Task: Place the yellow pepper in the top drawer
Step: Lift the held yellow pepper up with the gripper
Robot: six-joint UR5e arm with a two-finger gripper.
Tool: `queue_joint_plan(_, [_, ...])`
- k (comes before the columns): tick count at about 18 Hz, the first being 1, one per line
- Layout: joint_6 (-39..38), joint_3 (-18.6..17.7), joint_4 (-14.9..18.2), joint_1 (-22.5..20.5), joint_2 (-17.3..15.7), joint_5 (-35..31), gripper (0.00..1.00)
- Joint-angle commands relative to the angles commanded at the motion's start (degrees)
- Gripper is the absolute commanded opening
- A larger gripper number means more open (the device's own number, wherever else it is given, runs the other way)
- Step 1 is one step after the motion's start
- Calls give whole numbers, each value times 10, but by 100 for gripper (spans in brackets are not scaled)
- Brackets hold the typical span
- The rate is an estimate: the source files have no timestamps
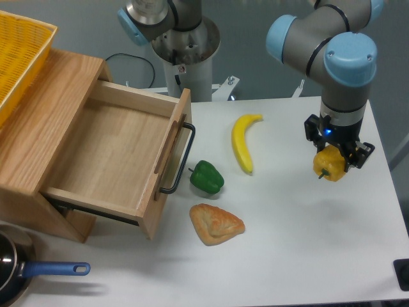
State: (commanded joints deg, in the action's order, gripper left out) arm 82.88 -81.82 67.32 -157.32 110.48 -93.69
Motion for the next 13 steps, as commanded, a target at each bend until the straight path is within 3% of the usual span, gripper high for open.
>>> queue_joint_plan(8, [-29, -20, 19, 4, -32, 16, 18])
queue_joint_plan(13, [-46, -24, 71, 3, -72, 59, 18])
